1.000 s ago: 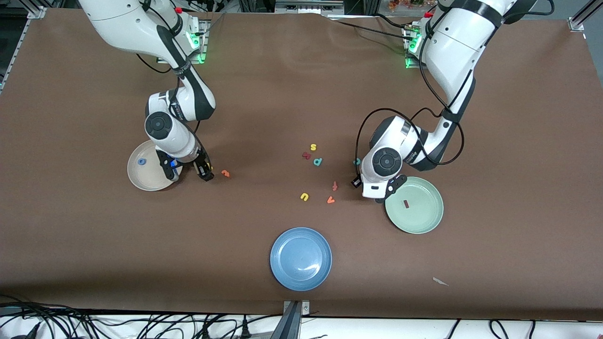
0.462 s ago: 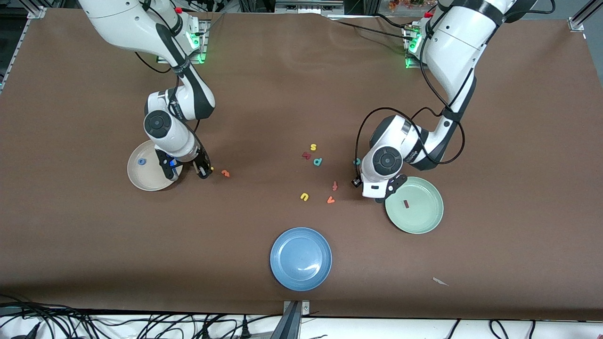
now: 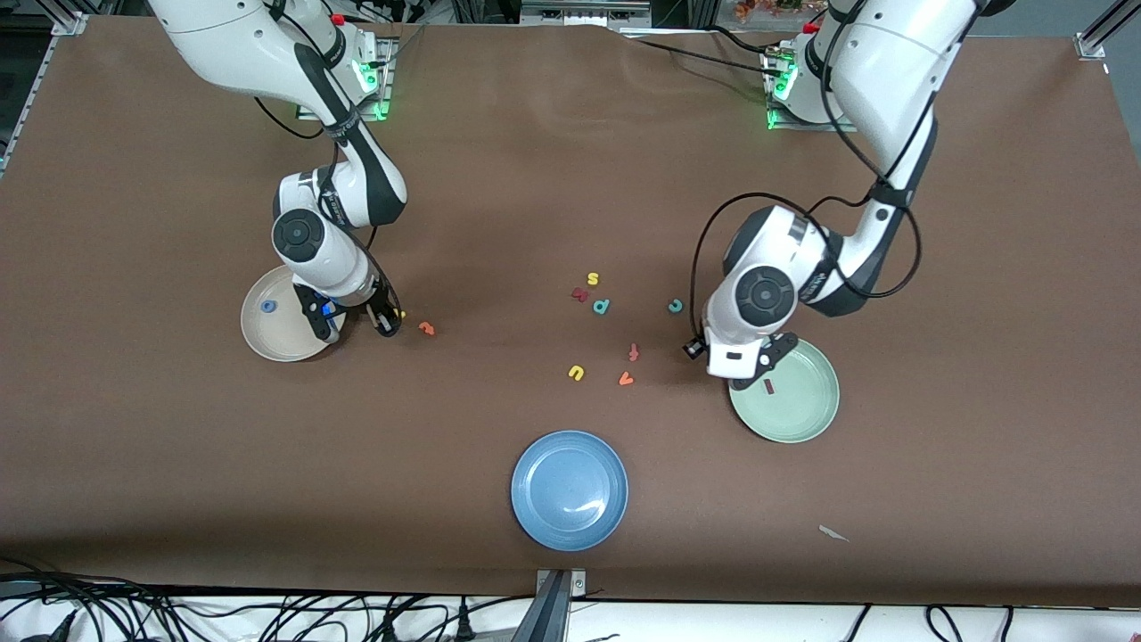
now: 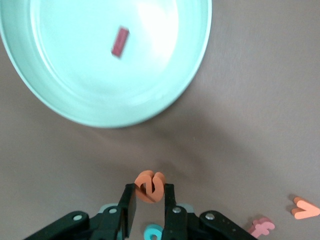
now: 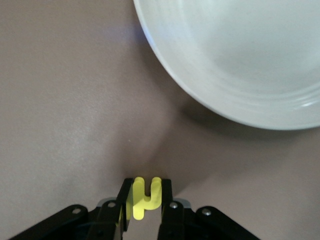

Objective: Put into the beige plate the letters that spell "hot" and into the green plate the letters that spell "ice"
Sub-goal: 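Drop the yellow letter in the white plate while the left gripper drops the orange e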

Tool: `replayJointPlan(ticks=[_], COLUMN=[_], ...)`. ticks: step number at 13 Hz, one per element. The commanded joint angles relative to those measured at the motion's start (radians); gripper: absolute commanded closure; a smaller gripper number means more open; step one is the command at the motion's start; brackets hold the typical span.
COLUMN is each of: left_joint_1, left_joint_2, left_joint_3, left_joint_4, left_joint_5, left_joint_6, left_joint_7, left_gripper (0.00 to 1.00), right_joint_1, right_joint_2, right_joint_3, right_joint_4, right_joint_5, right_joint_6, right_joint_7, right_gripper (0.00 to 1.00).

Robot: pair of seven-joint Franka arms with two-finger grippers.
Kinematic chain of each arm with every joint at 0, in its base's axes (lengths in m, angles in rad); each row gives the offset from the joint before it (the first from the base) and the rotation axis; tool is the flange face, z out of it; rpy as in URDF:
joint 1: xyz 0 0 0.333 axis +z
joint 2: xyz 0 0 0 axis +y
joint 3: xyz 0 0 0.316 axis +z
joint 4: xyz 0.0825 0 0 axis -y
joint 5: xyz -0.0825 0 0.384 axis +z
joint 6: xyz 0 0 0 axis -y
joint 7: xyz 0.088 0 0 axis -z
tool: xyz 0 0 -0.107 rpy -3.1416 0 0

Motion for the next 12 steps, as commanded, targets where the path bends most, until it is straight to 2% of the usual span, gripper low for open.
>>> replayJointPlan(ticks=[1,2,3,5,6,7,8,9,12], left_joint_1=[0.06,0.083,0.107,0.127,0.129,0.121,0.121,0.126,0.114], left_joint_2=[-0.015,-0.012,0.0,0.028,0.028,0.028,0.025,0.018,-0.031], left_joint_3=[0.002,0.0,0.0,0.0,-0.001,-0.003,-0.003,-0.004,-0.036], left_joint_4=[-0.004,-0.002,-0.004,-0.008,-0.013,-0.013,-0.013,-0.013,-0.001], left_joint_5=[0.103,0.143,0.154,0.154,0.154,0.154,0.154,0.154,0.141], left_joint_6=[-0.015,-0.014,-0.014,-0.014,-0.014,-0.014,-0.015,-0.017,-0.096], left_joint_7=[0.103,0.128,0.167,0.221,0.225,0.225,0.225,0.225,0.209], left_gripper=[0.93,0.93,0.93,0.91,0.81,0.58,0.22,0.0,0.0], right_joint_1=[-0.001,-0.001,-0.001,-0.001,-0.001,-0.001,-0.001,-0.003,-0.015], right_joint_2=[-0.082,-0.103,-0.122,-0.154,-0.154,-0.151,-0.142,-0.126,-0.071], right_joint_3=[-0.002,-0.013,-0.051,-0.129,-0.175,-0.209,-0.24,-0.256,-0.288], right_joint_4=[0.082,0.126,0.157,0.165,0.16,0.153,0.139,0.107,0.047], right_joint_5=[-0.008,-0.008,-0.008,-0.008,-0.008,-0.008,-0.008,-0.008,-0.006], right_joint_6=[-0.244,-0.361,-0.459,-0.544,-0.561,-0.561,-0.551,-0.517,-0.39], right_joint_7=[-0.035,-0.072,-0.132,-0.299,-0.406,-0.495,-0.564,-0.626,-0.784], right_gripper=[0.8,0.8,0.8,0.8,0.8,0.8,0.8,0.8,0.8])
